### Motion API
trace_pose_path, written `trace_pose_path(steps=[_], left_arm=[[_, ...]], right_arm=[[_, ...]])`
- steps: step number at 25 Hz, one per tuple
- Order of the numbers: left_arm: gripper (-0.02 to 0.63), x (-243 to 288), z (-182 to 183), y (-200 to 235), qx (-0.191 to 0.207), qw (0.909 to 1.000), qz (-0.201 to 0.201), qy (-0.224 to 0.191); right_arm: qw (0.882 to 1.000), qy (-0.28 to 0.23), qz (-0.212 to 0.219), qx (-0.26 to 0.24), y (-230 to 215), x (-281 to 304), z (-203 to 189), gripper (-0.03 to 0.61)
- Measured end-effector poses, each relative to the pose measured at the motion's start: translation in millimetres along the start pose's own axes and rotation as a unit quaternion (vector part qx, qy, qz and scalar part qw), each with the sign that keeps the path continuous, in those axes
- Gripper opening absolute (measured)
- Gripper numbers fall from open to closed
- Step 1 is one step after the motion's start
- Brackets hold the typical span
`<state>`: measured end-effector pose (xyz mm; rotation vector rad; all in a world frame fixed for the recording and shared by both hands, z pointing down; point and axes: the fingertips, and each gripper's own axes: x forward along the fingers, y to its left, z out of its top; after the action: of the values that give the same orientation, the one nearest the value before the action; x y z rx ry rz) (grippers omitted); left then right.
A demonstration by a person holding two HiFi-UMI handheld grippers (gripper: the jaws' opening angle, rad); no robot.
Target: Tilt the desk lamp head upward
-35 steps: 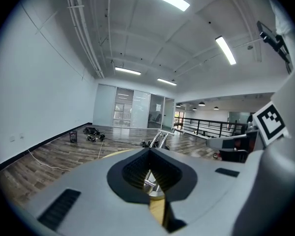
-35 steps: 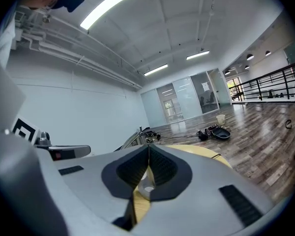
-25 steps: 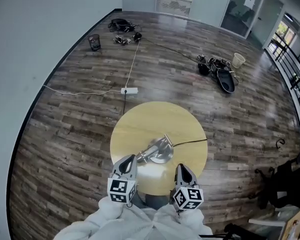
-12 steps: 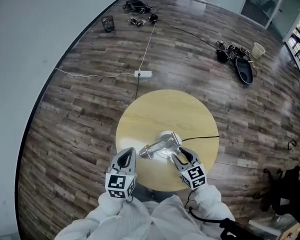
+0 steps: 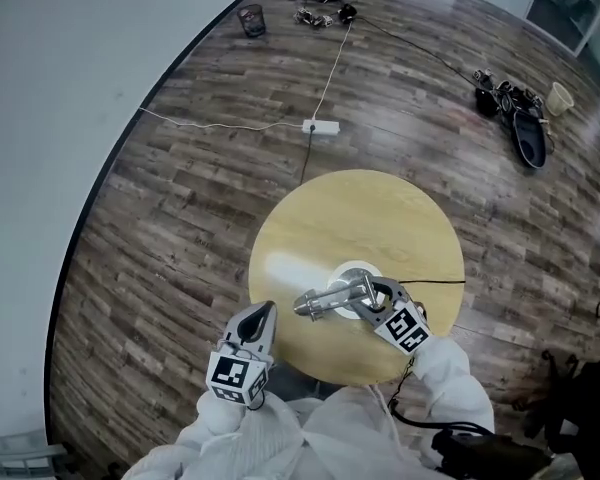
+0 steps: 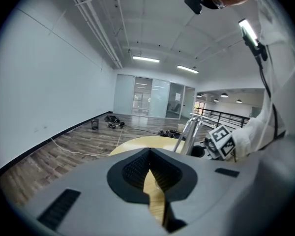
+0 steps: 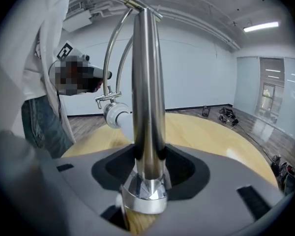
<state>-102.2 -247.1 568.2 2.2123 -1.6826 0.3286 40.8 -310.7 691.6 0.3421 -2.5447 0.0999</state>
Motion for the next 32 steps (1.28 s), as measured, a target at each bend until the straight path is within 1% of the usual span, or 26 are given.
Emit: trace_pose_path(steps=[2,3,4,6,8,9,11,13,14,15,16,20,24,26,32], left_arm=[[0.002,1,-5,-11,0.027,0.9984,-0.051,0.002],[0.017,1,-13,-15,0.050,0.9960,-0.074,0.008],[0.087,2,-23,-17,0.076,0.9927,-0.093,0.018],[0.139,8,-49,-17,0.131,0.9828,-0.120,0.050],[0.172,22,-72,-19,0.177,0.9687,-0.149,0.089],[0.179,30,-80,-21,0.190,0.9622,-0.166,0.102],[0.182,44,-91,-28,0.197,0.9521,-0.204,0.114],[0.228,53,-99,-36,0.199,0.9432,-0.237,0.121],[0.260,56,-103,-40,0.203,0.9394,-0.247,0.123],[0.278,59,-105,-43,0.206,0.9375,-0.253,0.122],[0.282,62,-105,-44,0.206,0.9378,-0.254,0.118],[0.282,76,-102,-45,0.198,0.9442,-0.244,0.100],[0.275,84,-101,-46,0.175,0.9483,-0.248,0.093],[0.270,82,-102,-44,0.170,0.9483,-0.250,0.098],[0.259,71,-95,-40,0.161,0.9447,-0.258,0.124]], right_arm=[[1.000,-0.004,0.017,-0.002,-3,2,2,0.183],[1.000,-0.002,0.024,-0.005,-4,3,2,0.186],[1.000,0.001,0.030,-0.008,-5,4,2,0.189],[0.999,0.005,0.037,-0.009,-5,5,2,0.193],[0.999,0.006,0.038,-0.007,-4,6,1,0.193],[0.999,0.006,0.038,-0.005,-4,6,1,0.193],[0.999,0.007,0.037,-0.001,-4,8,2,0.193],[0.999,0.009,0.038,-0.001,-4,9,3,0.193],[0.999,0.011,0.038,-0.001,-3,10,3,0.193],[0.999,0.012,0.038,-0.001,-3,10,3,0.193],[0.999,0.013,0.037,0.000,-2,11,3,0.193],[0.999,0.013,0.033,0.003,-4,12,3,0.193],[0.999,0.014,0.029,0.008,-5,12,2,0.193],[0.999,0.015,0.028,0.009,-4,14,2,0.193],[0.999,0.017,0.027,0.013,-3,15,3,0.195]])
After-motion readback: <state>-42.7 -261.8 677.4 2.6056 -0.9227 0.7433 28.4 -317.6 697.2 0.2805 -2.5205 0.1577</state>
